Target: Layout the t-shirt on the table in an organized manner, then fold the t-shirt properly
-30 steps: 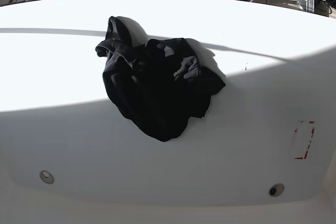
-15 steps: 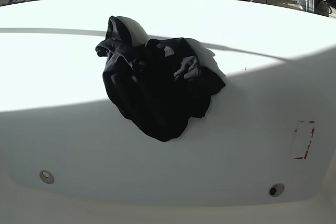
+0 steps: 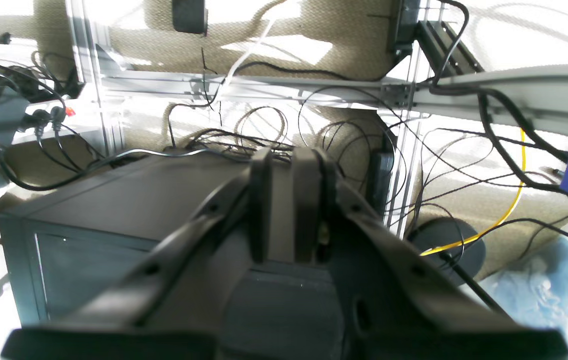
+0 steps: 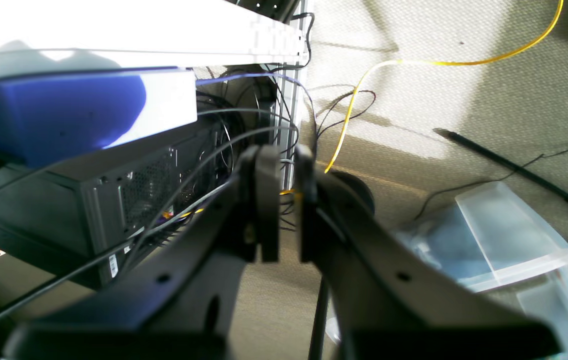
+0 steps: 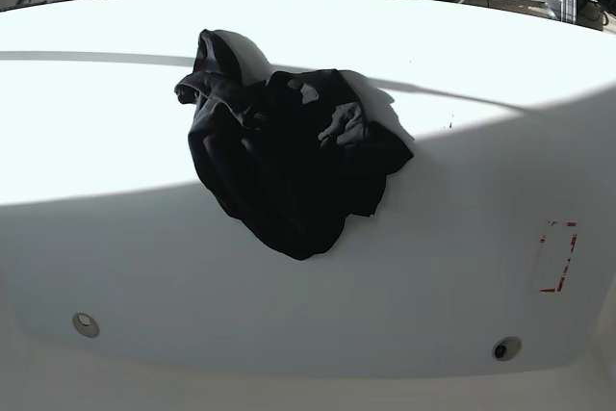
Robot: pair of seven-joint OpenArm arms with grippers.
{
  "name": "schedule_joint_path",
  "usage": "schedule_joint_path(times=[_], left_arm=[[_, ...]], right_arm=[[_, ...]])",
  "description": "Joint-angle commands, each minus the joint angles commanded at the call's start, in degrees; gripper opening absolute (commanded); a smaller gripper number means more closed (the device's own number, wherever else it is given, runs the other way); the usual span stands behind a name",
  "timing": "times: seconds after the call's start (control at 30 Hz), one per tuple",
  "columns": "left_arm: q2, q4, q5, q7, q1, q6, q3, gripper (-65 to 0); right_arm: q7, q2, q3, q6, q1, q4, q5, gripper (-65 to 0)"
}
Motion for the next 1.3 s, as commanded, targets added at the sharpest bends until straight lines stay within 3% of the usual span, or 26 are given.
schedule_joint_path(times=[0.3,0.5,0.8,1.07,1.3], left_arm=[[0.53,10.64,-0.26,0.00,7.56,0.00,0.00,-58.9],[0.26,17.76,-4.40,0.00,13.10,0.00,0.00,-58.9],[-0.26,27.34,-4.84,0.00,18.99,0.00,-0.09,-59.0],[-1.76,35.25,-4.92,0.00,21.98,0.00,-1.58,-59.2],[-1.76,38.33,-4.92,0.00,22.33,0.00,-4.75,-59.2]], right_arm=[[0.00,0.44,0.88,0.00,-7.74,11.16,0.44,-60.1],[-0.09,0.00,4.75,0.00,-12.40,17.76,0.26,-60.1],[-5.63,-0.09,7.56,0.00,-18.11,30.24,0.53,-60.1],[-11.25,-4.84,12.57,0.44,-21.54,41.58,0.00,-60.1],[-12.04,-5.54,14.59,0.44,-22.33,42.64,0.44,-60.1]])
